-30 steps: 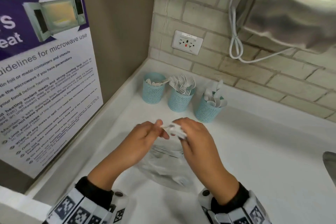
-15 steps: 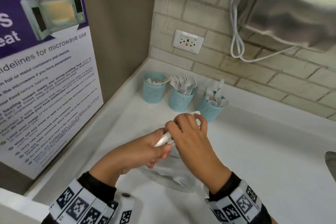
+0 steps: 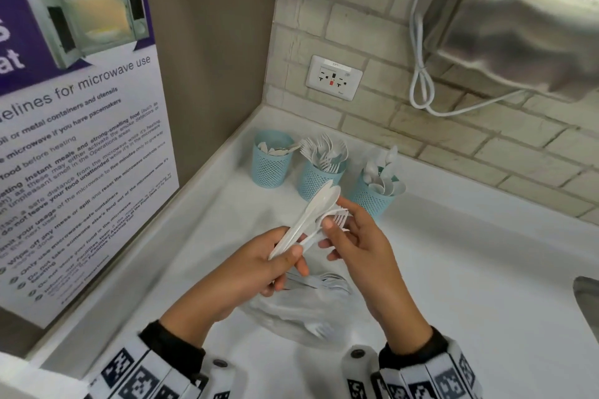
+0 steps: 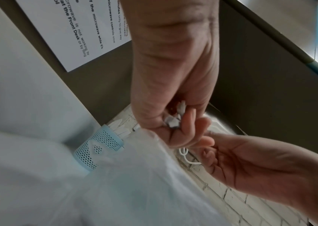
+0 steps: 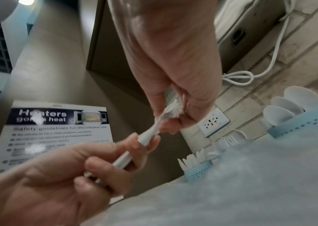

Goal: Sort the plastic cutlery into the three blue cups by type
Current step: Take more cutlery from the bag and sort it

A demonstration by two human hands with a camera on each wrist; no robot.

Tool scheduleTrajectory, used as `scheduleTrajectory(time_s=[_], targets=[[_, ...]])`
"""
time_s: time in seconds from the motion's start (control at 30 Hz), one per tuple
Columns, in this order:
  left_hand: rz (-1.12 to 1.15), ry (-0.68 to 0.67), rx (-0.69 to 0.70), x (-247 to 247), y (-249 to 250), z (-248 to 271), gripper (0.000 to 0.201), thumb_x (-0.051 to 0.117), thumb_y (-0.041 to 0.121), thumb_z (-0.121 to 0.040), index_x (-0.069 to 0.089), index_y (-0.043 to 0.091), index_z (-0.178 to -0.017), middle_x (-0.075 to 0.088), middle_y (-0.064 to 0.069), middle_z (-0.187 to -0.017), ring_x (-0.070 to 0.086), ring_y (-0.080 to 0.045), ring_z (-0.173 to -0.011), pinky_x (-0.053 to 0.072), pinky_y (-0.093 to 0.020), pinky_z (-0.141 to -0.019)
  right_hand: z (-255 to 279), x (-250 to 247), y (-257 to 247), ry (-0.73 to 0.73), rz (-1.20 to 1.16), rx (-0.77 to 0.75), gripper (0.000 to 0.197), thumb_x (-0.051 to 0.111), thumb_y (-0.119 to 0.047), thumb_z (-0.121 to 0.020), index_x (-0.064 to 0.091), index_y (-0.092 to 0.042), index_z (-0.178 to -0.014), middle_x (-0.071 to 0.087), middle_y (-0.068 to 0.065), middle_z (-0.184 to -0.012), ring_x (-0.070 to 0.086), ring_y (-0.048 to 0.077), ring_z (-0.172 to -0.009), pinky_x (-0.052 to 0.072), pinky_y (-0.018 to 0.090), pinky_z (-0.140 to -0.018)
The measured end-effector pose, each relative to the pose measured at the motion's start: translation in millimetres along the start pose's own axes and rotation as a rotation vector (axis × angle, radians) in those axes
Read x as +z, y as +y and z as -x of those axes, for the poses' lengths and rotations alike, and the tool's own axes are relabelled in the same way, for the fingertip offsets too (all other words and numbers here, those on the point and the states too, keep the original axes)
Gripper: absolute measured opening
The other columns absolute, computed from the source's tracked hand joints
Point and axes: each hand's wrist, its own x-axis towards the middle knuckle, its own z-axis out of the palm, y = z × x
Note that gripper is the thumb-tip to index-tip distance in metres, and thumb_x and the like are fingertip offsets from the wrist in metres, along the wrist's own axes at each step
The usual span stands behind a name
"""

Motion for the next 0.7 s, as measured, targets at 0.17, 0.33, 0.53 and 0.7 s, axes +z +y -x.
scheduleTrajectory(time_s=[0.17, 0.33, 0.53, 0.7], targets=[[0.042, 0.078, 0.006, 3, 1, -1, 0.018, 0.049, 0.03, -0.097, 0.059, 0.022, -0.109, 0.068, 0.003, -0.078, 0.039, -0.01, -0.048, 0.03, -0.018, -0.045, -6, -11, 3, 0.14, -0.127, -0.014, 0.018, 0.059, -0.008, -0.092, 0.064, -0.012, -0.109, 0.075, 0.005, -0.087, 0.063, 0.011, -0.069, 0.051, 0.02, -0.058], [0.0, 0.157, 0.034, 5, 0, -3, 0.017, 0.051, 0.033, -0.095, 0.059, 0.019, -0.101, 0.062, 0.005, -0.065, 0.034, -0.01, -0.049, 0.032, -0.019, -0.045, -6, -9, 3, 0.05, -0.198, 0.057, 0.023, 0.063, -0.027, -0.086, 0.069, -0.009, -0.099, 0.071, 0.003, -0.085, 0.057, 0.007, -0.064, 0.05, 0.019, -0.063], [-0.006, 0.164, 0.052, 5, 0, -3, 0.021, 0.047, 0.037, -0.096, 0.06, 0.021, -0.099, 0.059, 0.002, -0.062, 0.034, -0.012, -0.049, 0.031, -0.021, -0.046, -8, -2, 1, 0.018, -0.199, 0.096, 0.018, 0.059, -0.022, -0.093, 0.068, -0.007, -0.093, 0.052, 0.0, -0.063, 0.045, 0.008, -0.055, 0.041, 0.019, -0.053], [0.034, 0.166, 0.046, 5, 1, -3, 0.023, 0.044, 0.039, -0.097, 0.06, 0.023, -0.099, 0.056, 0.0, -0.059, 0.033, -0.011, -0.046, 0.028, -0.02, -0.044, -9, -1, -2, -0.029, -0.198, 0.118, 0.015, 0.059, -0.021, -0.093, 0.069, -0.01, -0.094, 0.049, -0.001, -0.059, 0.044, 0.008, -0.055, 0.043, 0.02, -0.055]])
